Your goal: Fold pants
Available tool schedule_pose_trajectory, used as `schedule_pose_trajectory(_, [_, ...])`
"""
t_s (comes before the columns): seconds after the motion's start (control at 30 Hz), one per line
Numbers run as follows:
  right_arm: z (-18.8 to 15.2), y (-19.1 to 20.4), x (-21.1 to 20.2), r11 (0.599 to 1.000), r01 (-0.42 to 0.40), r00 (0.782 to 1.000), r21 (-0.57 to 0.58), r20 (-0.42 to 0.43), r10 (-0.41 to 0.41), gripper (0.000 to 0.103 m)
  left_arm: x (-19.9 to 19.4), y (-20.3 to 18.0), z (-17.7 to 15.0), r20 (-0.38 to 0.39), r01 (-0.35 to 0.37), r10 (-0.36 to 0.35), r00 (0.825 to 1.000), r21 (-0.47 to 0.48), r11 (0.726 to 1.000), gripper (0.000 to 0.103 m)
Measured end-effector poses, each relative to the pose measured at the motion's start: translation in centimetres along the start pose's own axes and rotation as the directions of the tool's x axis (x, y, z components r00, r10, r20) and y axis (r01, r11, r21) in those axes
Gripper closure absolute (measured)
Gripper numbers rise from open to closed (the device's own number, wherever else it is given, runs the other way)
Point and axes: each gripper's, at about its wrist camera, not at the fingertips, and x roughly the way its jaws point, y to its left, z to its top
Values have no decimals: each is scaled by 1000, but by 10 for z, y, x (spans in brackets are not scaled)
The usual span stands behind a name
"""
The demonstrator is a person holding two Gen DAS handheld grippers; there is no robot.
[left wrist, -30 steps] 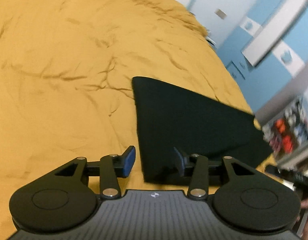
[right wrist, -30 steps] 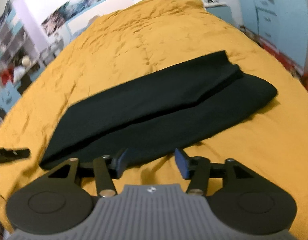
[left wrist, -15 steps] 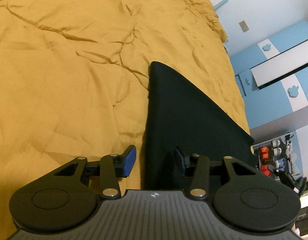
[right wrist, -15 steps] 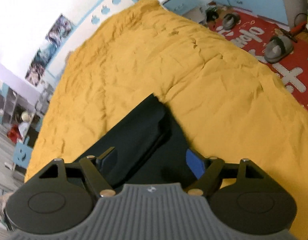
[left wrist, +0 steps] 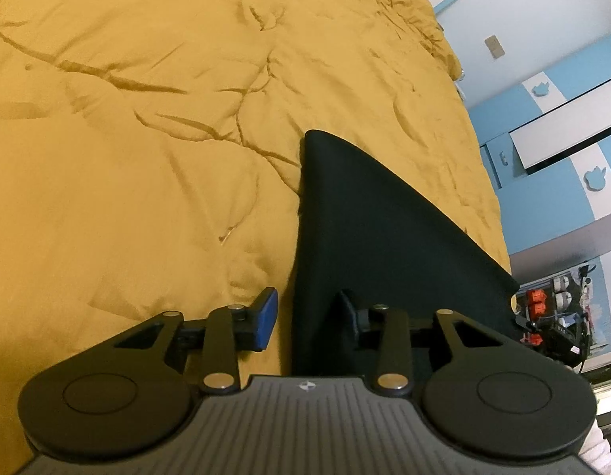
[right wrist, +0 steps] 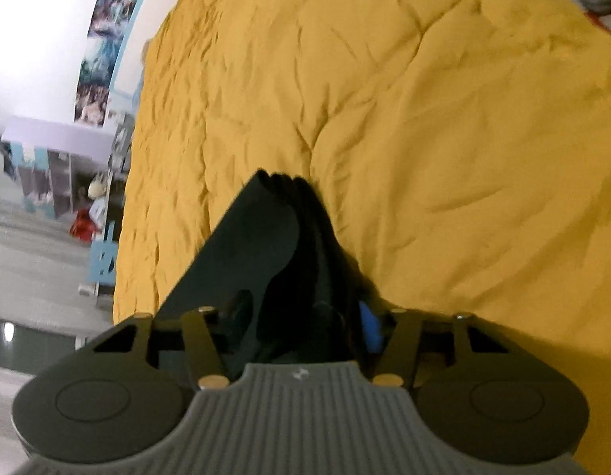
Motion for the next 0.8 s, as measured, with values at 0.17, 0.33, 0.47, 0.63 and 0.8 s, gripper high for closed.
schedule_pose_trajectory(0.17, [1,-11,2,999,-39,999,23,1,39,83,0,-1,2,2,-7,7,1000,9,1000,60])
schedule_pose_trajectory(0.33, [-2,5,-6,1000,-20,999,-17,29,20,91,-9,-15,2,57,-58,54,997,80,995,67])
schedule_pose_trajectory(0.47, [-3,46,-19,993,46,998,-107,48,-41,93,-17,-33,0,95,-110,94,991,181,977,68])
schedule_pose_trajectory(0.63, [-6,117,-39,967,138,989,-216,73,-125,94,-25,-52,-3,129,-146,113,985,282,948,69])
schedule_pose_trajectory(0.8, [-16,195,-51,924,240,970,-298,102,-219,94,-33,-57,-6,150,-121,78,986,304,945,69])
